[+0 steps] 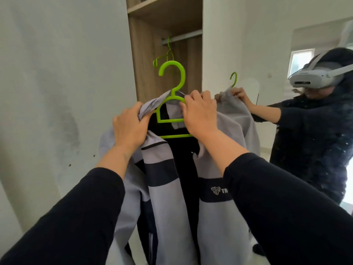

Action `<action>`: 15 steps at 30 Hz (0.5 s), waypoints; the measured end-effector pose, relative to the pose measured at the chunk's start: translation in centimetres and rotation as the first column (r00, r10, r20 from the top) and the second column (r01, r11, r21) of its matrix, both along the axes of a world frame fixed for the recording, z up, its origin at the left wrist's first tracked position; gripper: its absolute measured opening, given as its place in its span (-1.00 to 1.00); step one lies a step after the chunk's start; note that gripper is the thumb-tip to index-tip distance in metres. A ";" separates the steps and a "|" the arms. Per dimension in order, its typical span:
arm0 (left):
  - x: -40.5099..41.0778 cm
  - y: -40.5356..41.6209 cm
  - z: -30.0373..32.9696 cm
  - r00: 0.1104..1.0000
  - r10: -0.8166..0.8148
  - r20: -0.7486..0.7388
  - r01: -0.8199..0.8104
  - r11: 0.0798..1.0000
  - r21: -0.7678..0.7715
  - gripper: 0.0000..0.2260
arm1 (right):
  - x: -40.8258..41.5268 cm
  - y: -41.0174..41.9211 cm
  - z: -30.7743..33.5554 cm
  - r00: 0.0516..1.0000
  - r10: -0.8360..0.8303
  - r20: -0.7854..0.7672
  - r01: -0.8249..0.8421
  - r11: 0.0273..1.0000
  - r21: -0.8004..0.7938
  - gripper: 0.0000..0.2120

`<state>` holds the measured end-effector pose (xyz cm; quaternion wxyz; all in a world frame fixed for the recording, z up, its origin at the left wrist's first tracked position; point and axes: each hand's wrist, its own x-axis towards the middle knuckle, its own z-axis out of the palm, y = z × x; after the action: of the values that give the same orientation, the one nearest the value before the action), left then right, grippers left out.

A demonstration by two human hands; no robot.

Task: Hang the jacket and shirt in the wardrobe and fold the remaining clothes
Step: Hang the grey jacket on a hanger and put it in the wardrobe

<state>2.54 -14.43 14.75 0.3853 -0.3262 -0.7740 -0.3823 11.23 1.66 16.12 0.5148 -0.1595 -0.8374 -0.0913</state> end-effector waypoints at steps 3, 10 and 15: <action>-0.5 -0.7 -0.5 0.997 0.074 -0.020 -0.076 0.994 -0.076 -0.85 | 0.1 1.5 -1.5 0.987 0.135 0.085 -0.118 0.977 -0.177 -0.76; -1.4 -1.3 -1.1 0.950 0.266 0.164 -0.267 0.963 -0.015 -0.82 | -0.3 1.0 -2.3 0.984 0.072 0.163 -0.037 0.977 -0.211 -0.55; -0.8 1.0 -0.8 0.914 0.103 0.393 -0.087 0.995 -0.058 -0.78 | -1.4 -0.7 -1.9 0.978 -0.034 0.205 0.072 0.981 -0.179 -0.33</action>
<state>1.77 -13.47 13.98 0.2328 -0.2121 -0.8580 -0.4057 9.86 0.97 14.22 0.4079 -0.2190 -0.8854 -0.0422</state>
